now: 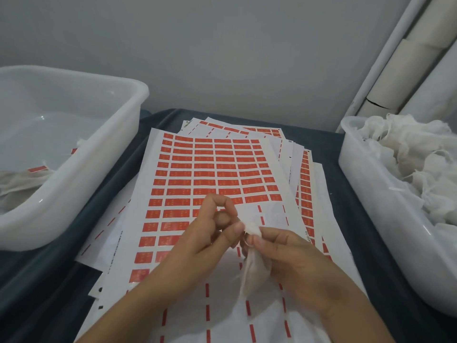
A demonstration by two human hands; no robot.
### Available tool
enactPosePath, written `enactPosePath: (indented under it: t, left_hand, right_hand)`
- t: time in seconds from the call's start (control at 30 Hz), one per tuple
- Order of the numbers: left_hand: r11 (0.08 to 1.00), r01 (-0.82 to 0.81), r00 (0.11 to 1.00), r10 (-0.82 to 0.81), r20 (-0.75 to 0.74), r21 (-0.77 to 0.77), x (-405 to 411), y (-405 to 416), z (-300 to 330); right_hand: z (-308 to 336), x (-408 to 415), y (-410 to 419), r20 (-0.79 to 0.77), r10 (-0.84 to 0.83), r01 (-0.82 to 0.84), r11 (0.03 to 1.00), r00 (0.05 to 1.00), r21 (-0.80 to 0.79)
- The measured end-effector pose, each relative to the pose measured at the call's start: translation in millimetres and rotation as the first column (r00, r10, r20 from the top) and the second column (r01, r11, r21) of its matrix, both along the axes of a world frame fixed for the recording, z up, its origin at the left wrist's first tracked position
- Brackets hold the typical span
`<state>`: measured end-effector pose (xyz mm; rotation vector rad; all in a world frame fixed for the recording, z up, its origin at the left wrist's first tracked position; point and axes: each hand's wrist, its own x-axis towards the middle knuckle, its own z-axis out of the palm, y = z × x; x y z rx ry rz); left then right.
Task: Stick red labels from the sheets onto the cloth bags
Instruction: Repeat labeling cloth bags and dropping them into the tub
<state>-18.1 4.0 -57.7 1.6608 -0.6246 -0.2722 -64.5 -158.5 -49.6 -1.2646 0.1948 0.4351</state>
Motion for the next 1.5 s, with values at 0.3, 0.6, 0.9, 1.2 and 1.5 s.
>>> enactPosePath:
  t: [0.3, 0.6, 0.9, 1.2, 1.5]
  left_hand:
    - [0.967, 0.023, 0.891, -0.136, -0.434, -0.255, 1.4, -1.7, -2.3]
    - [0.972, -0.233, 0.906, 0.227, 0.358, -0.027, -11.9, -18.8, -9.8]
    - [0.959, -0.279, 0.954, 0.283, 0.098, -0.048, -8.2, -14.6, -7.2]
    - [0.949, -0.316, 0.949, 0.315, 0.028, 0.021, -8.7, -10.8, -5.5]
    - [0.829, -0.214, 0.479, -0.372, -0.795, -0.517, 9.9, 8.4, 4.9]
  right_hand:
    - [1.1, -1.1, 1.2, -0.063, -0.15, 0.159, 0.971, 0.987, 0.18]
    - [-3.4, 1.8, 6.8, 0.059, -0.224, 0.227, 0.973, 0.973, -0.041]
    - [-5.3, 3.0, 8.6, 0.031, -0.221, 0.219, 0.974, 0.975, 0.051]
    - [-7.1, 4.2, 9.7, 0.089, -0.226, 0.23, 0.973, 0.97, -0.032]
    - [-8.1, 3.3, 5.3, 0.092, -0.208, 0.216, 0.973, 0.974, -0.08]
